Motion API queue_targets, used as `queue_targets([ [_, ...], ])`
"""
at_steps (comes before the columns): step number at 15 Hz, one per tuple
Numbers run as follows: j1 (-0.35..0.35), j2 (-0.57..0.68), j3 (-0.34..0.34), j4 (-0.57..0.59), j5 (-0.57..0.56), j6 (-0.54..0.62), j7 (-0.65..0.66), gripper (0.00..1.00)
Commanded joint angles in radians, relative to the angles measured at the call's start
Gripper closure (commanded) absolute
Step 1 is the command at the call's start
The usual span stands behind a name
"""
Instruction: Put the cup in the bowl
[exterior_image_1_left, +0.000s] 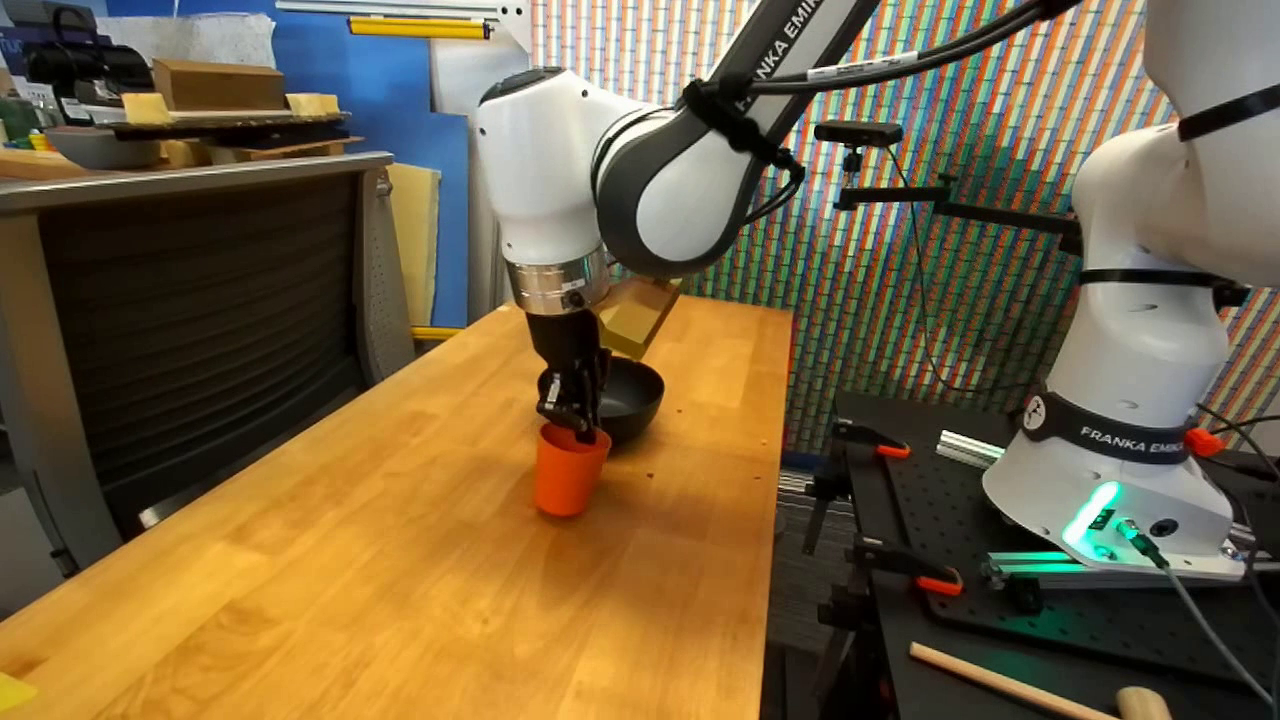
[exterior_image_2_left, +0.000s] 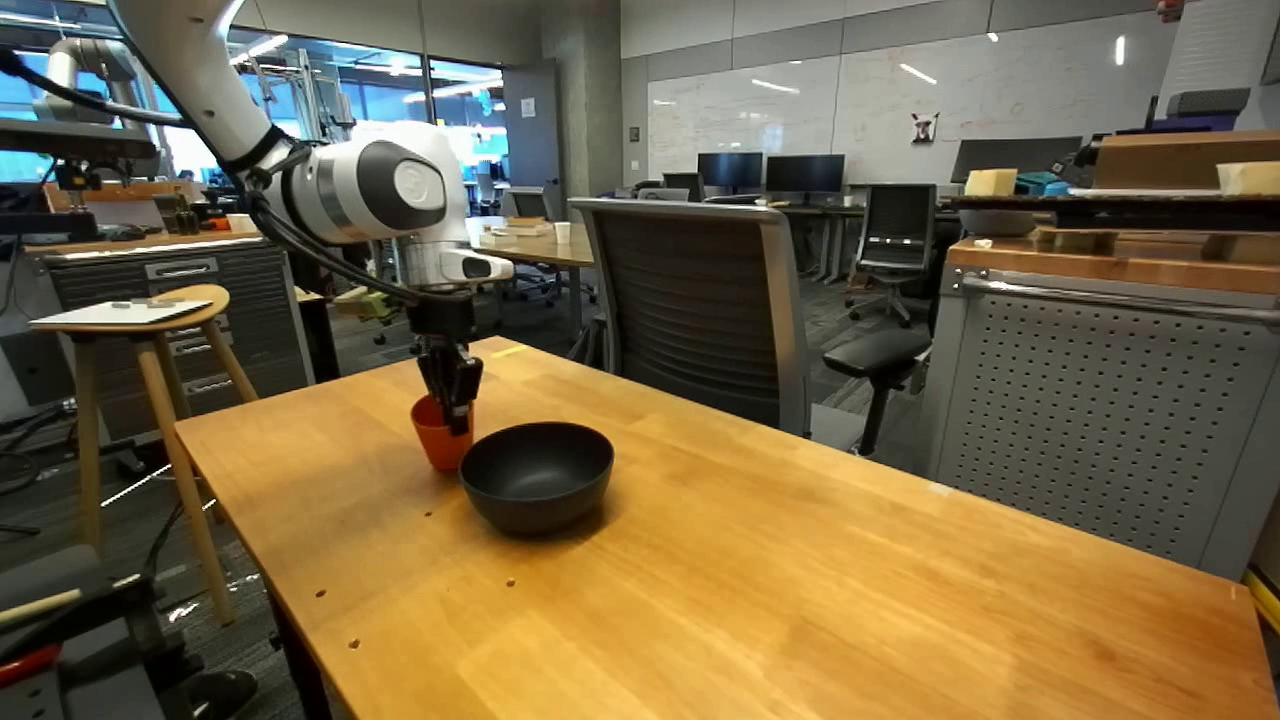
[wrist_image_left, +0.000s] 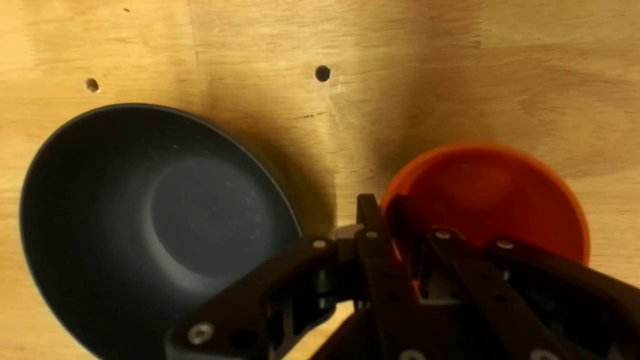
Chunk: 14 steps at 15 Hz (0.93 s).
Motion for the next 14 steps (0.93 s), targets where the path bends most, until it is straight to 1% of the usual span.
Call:
queue_targets([
  [1,0.014,-0.036,-0.020,-0.054,-0.010,0.053,0.009,0.98],
  [4,0.023,-0.063,-0.012,-0.079,-0.012,0.050,0.011,0.98],
  [5,0.036,-0.082,-0.012,-0.100,-0.034,0.036,0.014,0.98],
  [6,0.047,-0.117,-0.012,-0.122,-0.057,0.022,0.016,0.98],
  [8,0.062,-0.209,-0.020,-0.154,-0.104,0.005,0.070,0.99],
  [11,0.061,-0.325,-0.021,-0.179,-0.237,-0.015,0.201,0.99],
  [12,0.048,-0.354,-0.012,-0.179,-0.286,-0.030,0.246,0.99],
  [14,0.018,-0.387,0.004,-0.176,-0.426,-0.053,0.353,0.99],
])
